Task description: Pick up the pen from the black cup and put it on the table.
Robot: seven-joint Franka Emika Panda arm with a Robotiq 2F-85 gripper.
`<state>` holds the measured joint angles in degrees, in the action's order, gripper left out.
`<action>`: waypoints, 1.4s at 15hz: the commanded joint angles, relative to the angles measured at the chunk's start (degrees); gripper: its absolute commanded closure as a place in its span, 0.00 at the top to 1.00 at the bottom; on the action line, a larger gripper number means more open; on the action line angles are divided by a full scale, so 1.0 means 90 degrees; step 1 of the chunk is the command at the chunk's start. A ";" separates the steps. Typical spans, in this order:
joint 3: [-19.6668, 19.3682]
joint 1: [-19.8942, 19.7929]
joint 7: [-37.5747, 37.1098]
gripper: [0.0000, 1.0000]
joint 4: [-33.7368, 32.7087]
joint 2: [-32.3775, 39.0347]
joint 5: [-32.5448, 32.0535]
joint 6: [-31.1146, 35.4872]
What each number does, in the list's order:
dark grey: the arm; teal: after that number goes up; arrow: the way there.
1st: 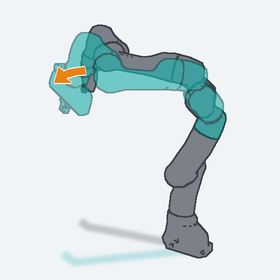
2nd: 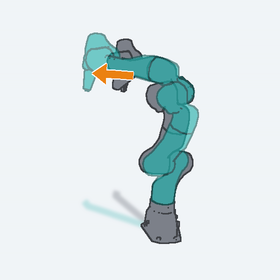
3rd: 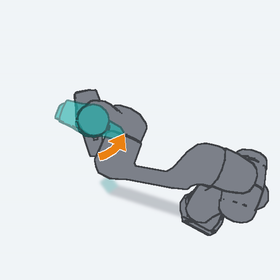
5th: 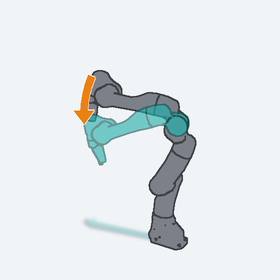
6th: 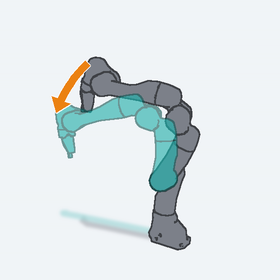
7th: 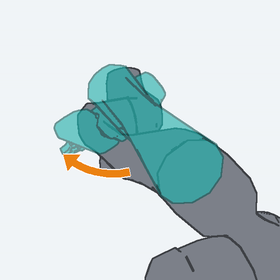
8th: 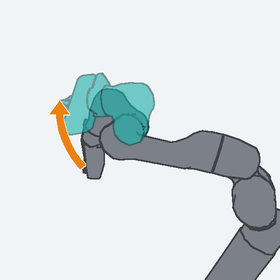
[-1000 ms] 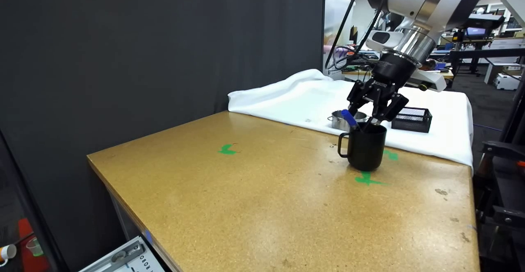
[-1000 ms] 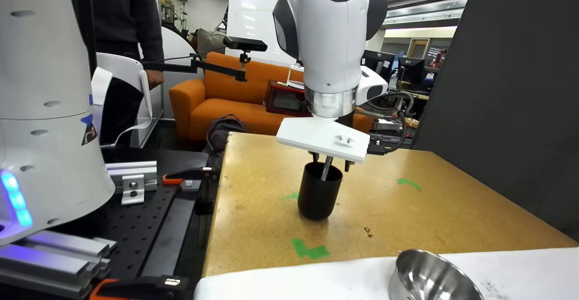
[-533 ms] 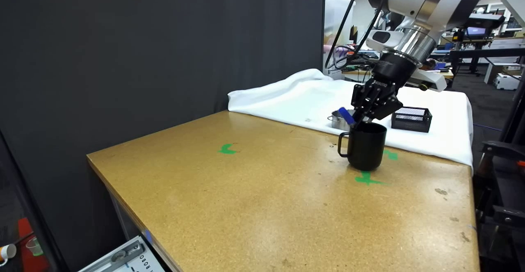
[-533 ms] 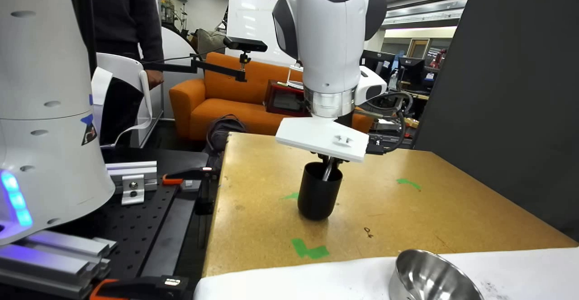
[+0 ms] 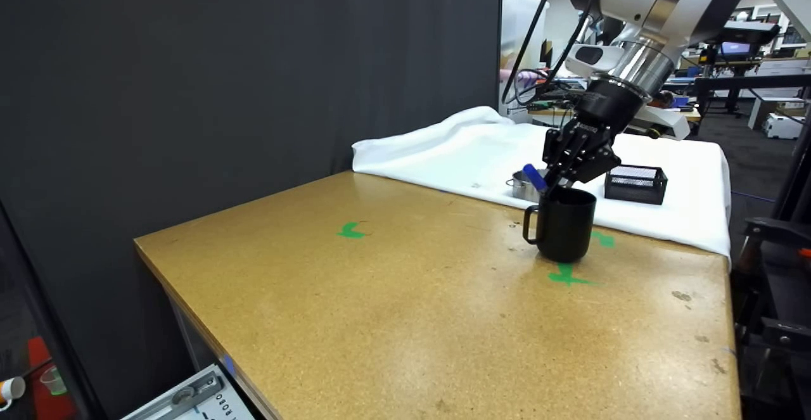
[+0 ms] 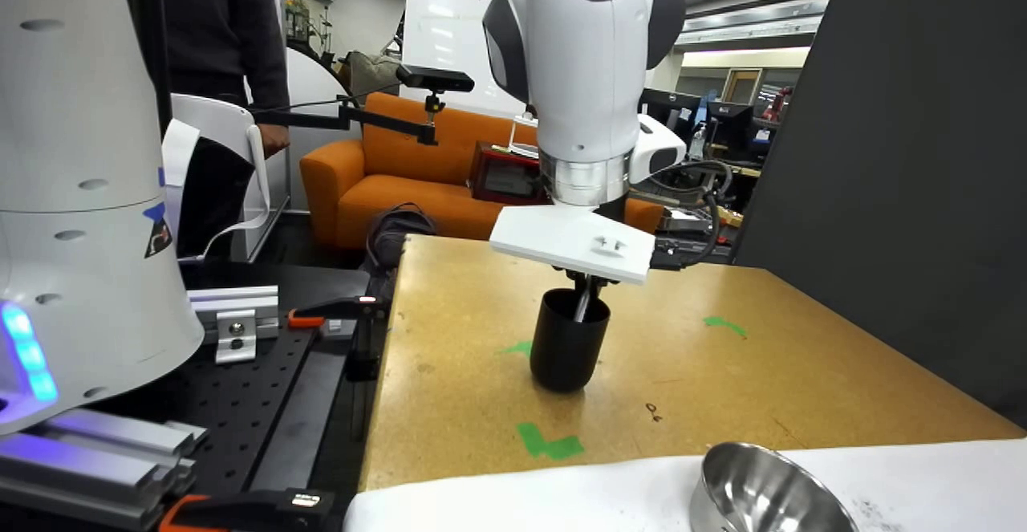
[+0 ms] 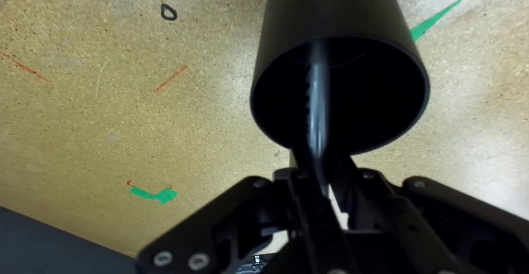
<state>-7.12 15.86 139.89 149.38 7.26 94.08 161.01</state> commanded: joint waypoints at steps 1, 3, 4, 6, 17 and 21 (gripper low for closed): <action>0.0008 0.0030 -0.0252 0.04 0.0237 -0.0520 -0.0169 0.0133; 0.0022 0.0046 -0.0489 0.04 0.0287 -0.0781 -0.0327 0.0208; 0.0046 0.0070 -0.0675 0.04 0.0311 -0.0912 -0.0462 0.0298; 0.0113 0.0142 -0.1144 0.04 0.0315 -0.1114 -0.0828 0.0565; 0.1394 0.1191 -0.4214 0.04 0.0434 -0.0625 -0.3967 0.1865; 0.1231 0.1422 -0.4954 0.04 0.0495 0.0201 -0.5264 0.2331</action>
<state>5.67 27.57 98.42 153.82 4.68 53.16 177.89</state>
